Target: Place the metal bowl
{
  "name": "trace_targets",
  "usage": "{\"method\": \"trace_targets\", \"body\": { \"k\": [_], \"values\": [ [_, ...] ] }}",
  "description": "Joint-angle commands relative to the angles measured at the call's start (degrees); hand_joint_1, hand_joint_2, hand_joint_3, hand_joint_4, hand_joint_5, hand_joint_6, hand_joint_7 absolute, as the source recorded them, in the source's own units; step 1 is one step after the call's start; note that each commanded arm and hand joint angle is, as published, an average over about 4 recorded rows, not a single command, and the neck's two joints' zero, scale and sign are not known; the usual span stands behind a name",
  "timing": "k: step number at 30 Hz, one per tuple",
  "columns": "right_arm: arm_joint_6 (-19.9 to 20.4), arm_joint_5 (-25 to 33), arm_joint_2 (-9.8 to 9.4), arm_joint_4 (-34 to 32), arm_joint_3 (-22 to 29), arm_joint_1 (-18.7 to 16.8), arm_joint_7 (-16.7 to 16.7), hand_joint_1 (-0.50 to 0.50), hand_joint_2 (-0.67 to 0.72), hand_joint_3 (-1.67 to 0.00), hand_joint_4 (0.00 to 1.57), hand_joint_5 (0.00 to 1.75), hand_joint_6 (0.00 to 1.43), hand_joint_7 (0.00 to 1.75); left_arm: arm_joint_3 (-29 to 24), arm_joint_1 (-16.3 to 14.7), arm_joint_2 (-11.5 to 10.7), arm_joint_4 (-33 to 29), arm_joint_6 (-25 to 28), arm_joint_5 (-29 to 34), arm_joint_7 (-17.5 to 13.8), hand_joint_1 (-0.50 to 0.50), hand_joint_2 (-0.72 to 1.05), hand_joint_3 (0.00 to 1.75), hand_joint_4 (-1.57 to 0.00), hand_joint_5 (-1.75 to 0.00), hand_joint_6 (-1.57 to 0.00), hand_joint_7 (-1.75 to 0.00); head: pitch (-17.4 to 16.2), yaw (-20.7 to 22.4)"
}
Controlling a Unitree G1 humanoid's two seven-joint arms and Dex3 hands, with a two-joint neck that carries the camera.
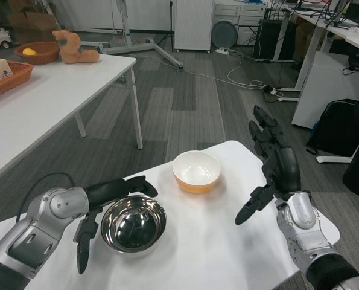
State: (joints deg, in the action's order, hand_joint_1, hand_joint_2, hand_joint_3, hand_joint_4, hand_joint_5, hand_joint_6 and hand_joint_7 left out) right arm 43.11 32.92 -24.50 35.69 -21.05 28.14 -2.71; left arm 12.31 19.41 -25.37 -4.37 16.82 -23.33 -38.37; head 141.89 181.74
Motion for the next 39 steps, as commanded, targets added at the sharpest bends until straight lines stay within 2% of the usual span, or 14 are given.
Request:
{"method": "trace_targets", "body": {
  "k": [1,4,9,11,13,17,21,26,30,33,39],
  "values": [
    [0.57,0.35,0.06,-0.22,0.36,-0.63,-0.28,-0.33,0.60,0.00,0.00,0.00,0.00,0.17,-1.24,-0.87,0.41,0.59,-0.34,0.08,-0.22,-0.50,-0.37,0.17,0.00,-1.75,0.00,-0.70,-0.19,-0.15],
    [0.57,0.33,0.09,-0.18,0.40,-0.63,-0.35,-0.32,0.60,0.00,0.00,0.00,0.00,0.21,-3.74,-0.87,1.84,0.59,-2.40,-1.15,0.02,-0.50,-0.37,0.17,0.00,-1.75,0.00,-0.65,-0.32,-0.26],
    [0.57,0.31,0.15,-0.18,0.73,-0.56,-0.37,-0.31,0.60,0.00,0.00,0.00,0.00,0.21,-11.61,-0.47,6.41,-0.70,-8.36,-3.99,1.58,-0.50,-0.37,0.17,0.00,-1.75,0.00,-0.70,0.04,-0.12],
    [0.57,0.31,0.15,-0.14,0.79,-0.50,-0.41,-0.29,0.60,0.00,0.00,0.00,0.00,0.19,-14.64,-0.16,8.14,-1.25,-10.53,-3.88,2.68,-0.50,-0.37,0.20,0.00,-1.75,0.00,-0.70,0.48,-0.18],
    [0.57,0.31,0.20,0.00,0.84,-0.32,-0.50,-0.29,0.60,0.00,0.00,0.00,0.00,0.17,-19.56,0.41,11.00,-1.74,-15.15,-3.35,5.14,-0.50,-0.37,0.24,0.00,-1.75,0.00,-0.70,1.11,-0.28],
    [0.57,0.31,0.33,0.17,0.84,0.12,-0.54,-0.29,0.60,0.00,0.00,0.00,0.00,0.21,-27.17,1.46,16.14,-1.74,-24.29,1.84,10.68,-0.50,-0.41,0.26,0.00,-1.75,0.00,-0.70,2.94,-0.21],
    [0.57,0.22,0.42,0.17,0.88,0.65,-0.63,-0.29,0.60,0.00,0.00,0.00,0.00,0.21,-31.43,2.43,20.14,-1.52,-29.65,6.32,12.35,-0.50,-0.46,0.22,0.00,-1.54,0.00,-0.70,5.03,-0.57],
    [0.59,0.20,0.42,0.06,1.23,1.08,-0.65,-0.29,0.60,0.00,0.00,0.00,0.00,0.21,-32.68,2.23,20.40,-3.63,-30.00,8.87,12.22,-0.50,-0.46,0.17,0.00,-1.33,0.00,-0.77,6.70,-3.75],
    [0.68,0.07,0.66,-0.25,1.83,1.37,-0.72,-0.29,0.60,0.00,0.00,0.00,0.00,0.19,-33.67,1.84,19.79,-7.14,-28.11,12.38,11.89,-0.50,-0.46,0.17,0.00,-1.33,0.00,-0.82,7.19,-6.01],
    [0.74,0.00,0.90,-0.58,2.16,1.52,-0.72,-0.29,0.60,0.00,0.00,0.00,0.00,0.19,-33.85,1.73,19.00,-8.11,-27.06,15.68,11.78,-0.50,-0.39,0.17,0.00,-1.31,0.00,-0.86,7.36,-7.09],
    [0.74,-0.97,1.14,-2.03,2.99,1.79,-0.83,-0.29,0.60,0.00,0.00,0.00,0.00,0.17,-34.57,1.97,18.19,-7.84,-26.88,15.83,11.74,-0.50,-0.37,0.26,0.00,-1.23,0.00,-0.91,7.49,-8.85]
  ]
}}
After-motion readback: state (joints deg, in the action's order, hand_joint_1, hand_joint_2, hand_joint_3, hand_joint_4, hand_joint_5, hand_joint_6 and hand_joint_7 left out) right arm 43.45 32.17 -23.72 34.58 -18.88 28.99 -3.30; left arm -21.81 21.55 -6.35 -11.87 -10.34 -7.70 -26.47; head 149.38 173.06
